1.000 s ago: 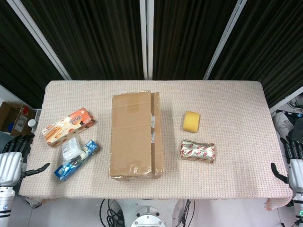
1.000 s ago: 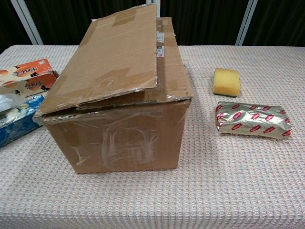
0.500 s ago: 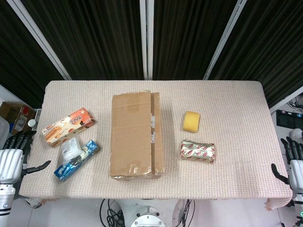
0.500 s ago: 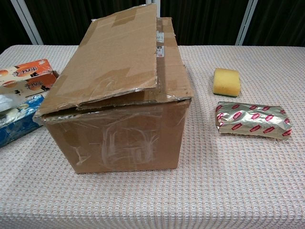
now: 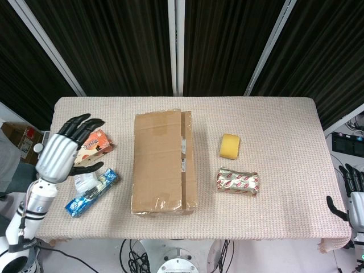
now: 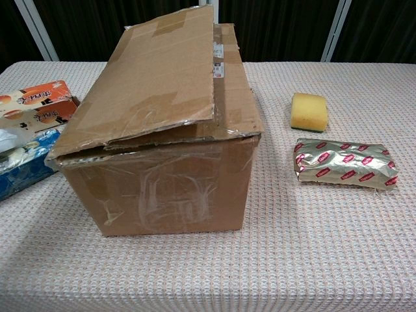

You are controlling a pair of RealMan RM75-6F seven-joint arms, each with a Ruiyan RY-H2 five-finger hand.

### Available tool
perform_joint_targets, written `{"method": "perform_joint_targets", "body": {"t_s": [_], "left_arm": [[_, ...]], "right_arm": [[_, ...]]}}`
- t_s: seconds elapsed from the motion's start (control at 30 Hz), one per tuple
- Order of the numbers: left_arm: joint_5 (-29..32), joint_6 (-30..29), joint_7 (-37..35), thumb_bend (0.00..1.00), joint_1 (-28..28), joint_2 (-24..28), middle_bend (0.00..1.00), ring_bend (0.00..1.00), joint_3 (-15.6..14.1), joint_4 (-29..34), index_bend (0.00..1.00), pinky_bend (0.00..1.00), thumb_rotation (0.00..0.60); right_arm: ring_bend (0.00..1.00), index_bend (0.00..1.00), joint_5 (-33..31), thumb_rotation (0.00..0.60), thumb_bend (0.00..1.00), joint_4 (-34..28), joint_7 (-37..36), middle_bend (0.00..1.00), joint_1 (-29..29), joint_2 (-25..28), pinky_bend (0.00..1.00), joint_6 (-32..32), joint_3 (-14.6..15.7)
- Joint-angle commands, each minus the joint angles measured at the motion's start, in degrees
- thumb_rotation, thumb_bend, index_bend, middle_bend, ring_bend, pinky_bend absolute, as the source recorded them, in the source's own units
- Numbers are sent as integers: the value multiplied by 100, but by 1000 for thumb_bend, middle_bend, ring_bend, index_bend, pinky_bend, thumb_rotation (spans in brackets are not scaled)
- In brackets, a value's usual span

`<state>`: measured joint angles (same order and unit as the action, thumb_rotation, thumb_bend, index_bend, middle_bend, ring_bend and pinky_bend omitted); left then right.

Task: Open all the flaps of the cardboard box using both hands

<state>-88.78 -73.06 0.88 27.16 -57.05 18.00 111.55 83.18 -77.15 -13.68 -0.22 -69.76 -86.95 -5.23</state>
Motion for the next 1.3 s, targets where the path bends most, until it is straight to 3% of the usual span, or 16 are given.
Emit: {"method": "perform_joint_targets", "body": {"t_s": [0.03, 0.27, 0.37, 0.4, 0.5, 0.57, 0.63, 0.7, 0.73, 0.97, 1.3], "left_arm": [[396, 780, 312, 4, 778, -184, 204, 98, 389, 254, 174, 179, 600], [631, 2198, 545, 9, 1953, -483, 232, 98, 413, 44, 190, 178, 600], [554, 2772, 502, 192, 2469, -623, 233, 98, 380, -177, 198, 178, 510], [503, 2895, 496, 308, 2595, -659, 234, 98, 366, -253, 200, 177, 450], [433, 3213, 412, 528, 2919, -748, 238, 98, 316, -416, 209, 178, 418], [426, 3340, 367, 643, 3052, -768, 244, 98, 285, -466, 222, 178, 438], [378, 3423, 386, 763, 3164, -772, 252, 98, 230, -525, 239, 178, 539], [325, 3439, 405, 842, 3239, -805, 260, 97, 167, -577, 254, 179, 600], [296, 3441, 413, 871, 3268, -821, 263, 97, 138, -601, 259, 179, 600], [95, 3570, 865, 955, 3504, -902, 286, 97, -131, -774, 271, 180, 600], [111, 3459, 1734, 978, 3551, -852, 324, 97, -390, -728, 354, 180, 600]], "right_arm": [[0, 0, -12, 600, 285, 65, -91, 0, -29, -7, 0, -29, -4], [0, 0, -35, 600, 285, 170, -257, 0, -88, 10, 0, -73, -7], [0, 0, -45, 600, 285, 187, -300, 0, -108, 1, 0, -85, -8], [0, 0, -46, 600, 285, 192, -310, 0, -114, -3, 0, -89, -7], [0, 0, -66, 600, 286, 224, -340, 0, -132, -12, 0, -94, -12], [0, 0, -84, 600, 286, 247, -376, 0, -143, -13, 0, -97, -22], [0, 0, -101, 600, 285, 289, -422, 0, -151, -20, 0, -96, -33], [0, 0, -105, 600, 285, 334, -455, 0, -158, -25, 0, -91, -33], [0, 0, -107, 600, 285, 351, -468, 0, -158, -28, 0, -84, -34], [0, 0, -112, 600, 285, 419, -523, 0, -160, -52, 0, -78, -51], [0, 0, -130, 600, 284, 418, -521, 0, -146, -52, 0, -35, -74]]}}
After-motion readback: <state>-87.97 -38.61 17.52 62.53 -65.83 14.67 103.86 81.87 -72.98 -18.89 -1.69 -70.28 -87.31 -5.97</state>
